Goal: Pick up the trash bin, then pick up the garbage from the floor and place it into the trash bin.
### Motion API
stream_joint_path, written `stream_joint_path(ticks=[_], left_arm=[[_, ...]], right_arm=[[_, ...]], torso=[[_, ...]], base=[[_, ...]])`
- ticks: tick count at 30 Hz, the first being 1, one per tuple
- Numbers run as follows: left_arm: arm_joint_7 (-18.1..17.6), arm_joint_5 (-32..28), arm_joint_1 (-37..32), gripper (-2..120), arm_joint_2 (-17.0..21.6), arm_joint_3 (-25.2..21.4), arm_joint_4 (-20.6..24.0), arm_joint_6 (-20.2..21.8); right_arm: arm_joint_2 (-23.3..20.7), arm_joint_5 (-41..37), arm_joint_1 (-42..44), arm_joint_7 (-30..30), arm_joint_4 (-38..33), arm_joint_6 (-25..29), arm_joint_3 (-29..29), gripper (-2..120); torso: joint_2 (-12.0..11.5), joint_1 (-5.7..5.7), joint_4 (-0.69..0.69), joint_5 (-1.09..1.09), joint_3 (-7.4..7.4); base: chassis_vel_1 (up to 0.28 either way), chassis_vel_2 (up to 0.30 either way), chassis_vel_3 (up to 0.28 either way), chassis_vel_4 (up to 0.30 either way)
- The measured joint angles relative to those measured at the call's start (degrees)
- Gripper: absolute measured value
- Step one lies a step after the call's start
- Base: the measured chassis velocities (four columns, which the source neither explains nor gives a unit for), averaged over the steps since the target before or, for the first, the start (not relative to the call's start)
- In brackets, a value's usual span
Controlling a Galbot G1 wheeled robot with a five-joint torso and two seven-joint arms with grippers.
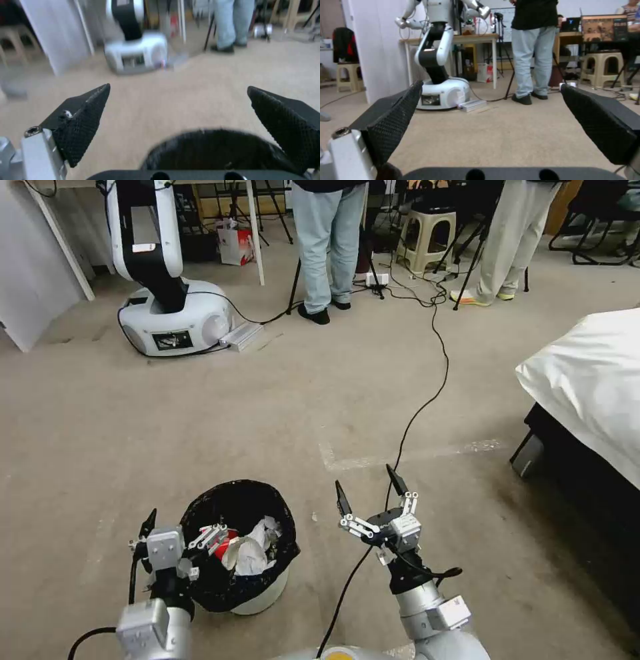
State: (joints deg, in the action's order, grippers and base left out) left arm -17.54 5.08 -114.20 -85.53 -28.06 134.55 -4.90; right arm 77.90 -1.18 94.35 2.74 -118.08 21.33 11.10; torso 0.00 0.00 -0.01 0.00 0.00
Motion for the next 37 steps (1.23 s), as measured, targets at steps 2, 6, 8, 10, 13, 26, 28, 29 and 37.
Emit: stream_joint_path(ticks=[2,6,8,10,13,26,28,29,37], left_arm=[[-0.5,4.8,0.0,100,-0.7,0.0,-3.0,-5.9],[-1.1,6.6,0.1,100,-0.9,0.0,-4.1,-7.7],[-1.1,6.6,0.1,100,-0.9,0.0,-4.1,-7.7],[-1.2,6.5,0.1,100,-1.0,0.0,-4.1,-7.7],[-1.2,6.5,0.2,100,-1.0,0.0,-4.1,-7.6],[-1.3,6.1,0.2,100,-0.9,0.0,-4.1,-7.0],[-1.3,6.1,0.2,100,-0.9,0.0,-4.1,-7.0],[-1.3,6.1,0.2,100,-0.9,0.0,-4.1,-7.0],[-1.4,6.0,0.2,100,-0.9,0.0,-4.1,-6.9]], right_arm=[[0.2,0.8,0.0,0.7,0.3,-0.3,0.3,100],[0.2,1.1,0.1,0.9,0.5,-0.4,0.4,100],[0.2,1.1,0.1,0.9,0.5,-0.4,0.4,100],[0.2,1.1,0.1,0.9,0.5,-0.4,0.4,100],[0.2,1.1,0.1,0.9,0.5,-0.4,0.5,100],[0.2,1.1,0.1,0.9,0.6,-0.4,0.5,100],[0.2,1.1,0.1,0.9,0.6,-0.4,0.5,100],[0.2,1.1,0.1,0.9,0.6,-0.4,0.5,100],[0.2,1.1,0.1,0.8,0.6,-0.4,0.5,100]], torso=[[0.0,0.0,0.0,-0.01,0.0],[0.0,0.0,0.0,0.0,0.0],[0.0,0.0,0.0,0.01,0.0],[0.0,0.0,0.0,0.0,0.0],[0.0,0.0,0.0,0.0,0.0],[0.0,0.0,0.0,0.0,0.0],[0.0,0.0,0.0,0.0,0.0],[0.0,0.0,0.01,0.0,0.0],[0.0,0.0,0.0,0.0,0.0]], base=[[0.0,0.0,0.0,0.0],[0.0,0.0,0.0,0.0],[0.0,0.0,0.0,0.0],[0.0,0.0,0.0,0.0],[0.0,0.0,0.0,0.0],[0.0,0.0,0.0,0.0],[0.0,0.0,0.0,0.0],[0.0,0.0,0.0,0.0],[0.0,0.0,0.0,0.0]])
